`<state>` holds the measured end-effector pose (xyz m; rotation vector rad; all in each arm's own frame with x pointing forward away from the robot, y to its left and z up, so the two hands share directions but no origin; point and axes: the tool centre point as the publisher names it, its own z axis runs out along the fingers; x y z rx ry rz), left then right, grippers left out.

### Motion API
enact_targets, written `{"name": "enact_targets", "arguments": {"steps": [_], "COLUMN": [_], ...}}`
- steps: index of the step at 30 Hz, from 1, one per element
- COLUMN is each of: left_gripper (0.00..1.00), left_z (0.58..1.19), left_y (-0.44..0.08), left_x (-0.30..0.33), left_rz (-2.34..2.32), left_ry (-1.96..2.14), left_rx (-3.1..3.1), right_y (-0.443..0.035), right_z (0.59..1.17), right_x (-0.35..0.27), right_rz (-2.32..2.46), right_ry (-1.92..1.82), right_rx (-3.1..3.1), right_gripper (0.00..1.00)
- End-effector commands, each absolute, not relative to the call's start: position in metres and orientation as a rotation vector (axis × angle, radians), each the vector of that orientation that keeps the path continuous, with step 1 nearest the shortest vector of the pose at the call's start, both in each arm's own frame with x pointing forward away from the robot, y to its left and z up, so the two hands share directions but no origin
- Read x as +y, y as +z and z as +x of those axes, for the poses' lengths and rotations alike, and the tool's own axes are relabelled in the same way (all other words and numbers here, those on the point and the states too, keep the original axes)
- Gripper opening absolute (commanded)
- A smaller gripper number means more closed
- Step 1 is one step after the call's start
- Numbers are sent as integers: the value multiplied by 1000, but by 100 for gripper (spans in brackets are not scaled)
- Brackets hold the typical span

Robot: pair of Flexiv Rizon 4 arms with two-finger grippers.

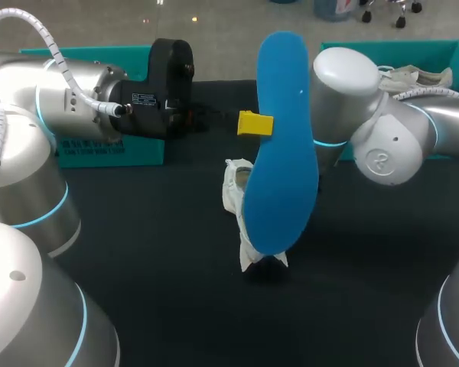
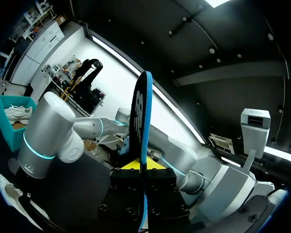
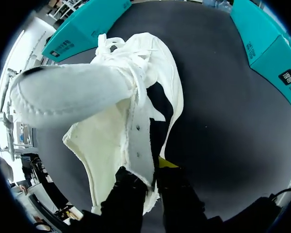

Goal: Take the shoe out of the shoebox, open the shoe tongue, remove and reinsert the insole, then place the shoe into the shoebox

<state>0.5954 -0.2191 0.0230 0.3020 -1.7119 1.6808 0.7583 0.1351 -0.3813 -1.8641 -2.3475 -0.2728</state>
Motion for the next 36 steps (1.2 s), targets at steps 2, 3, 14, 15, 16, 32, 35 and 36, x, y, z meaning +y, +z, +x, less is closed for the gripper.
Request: {"name": "enact_targets", "arguments": {"steps": [2, 3, 14, 15, 16, 32, 35, 36], "left_gripper": [0, 0, 0, 0, 0, 0, 0, 0], "left_z": [595, 595, 595, 595, 595, 595, 595, 595], "left_y": [23, 23, 23, 23, 23, 23, 23, 23], "left_x": [-220, -220, -220, -220, -220, -220, -220, -220], "left_rz": [302, 302, 302, 302, 302, 302, 302, 302], "left_ry": [1681, 1681, 1681, 1681, 1681, 1681, 1681, 1681], "left_rx": [-1711, -1711, -1711, -1711, -1711, -1711, -1711, -1711], "right_y": [-368, -364, -319, -316, -316, -316, -316, -313], "right_z": [755, 753, 755, 757, 757, 757, 757, 760], "right_x": [131, 131, 109, 106, 106, 106, 106, 102], "right_rz": [-1911, -1920, -1883, -1861, -1861, -1861, -1861, -1836], "right_ry": [-312, -322, -533, -557, -557, -557, -557, -585], "right_rx": [-2272, -2245, -1881, -1853, -1853, -1853, -1853, -1824], "right_gripper": [100, 100, 100, 100, 100, 100, 100, 100]}}
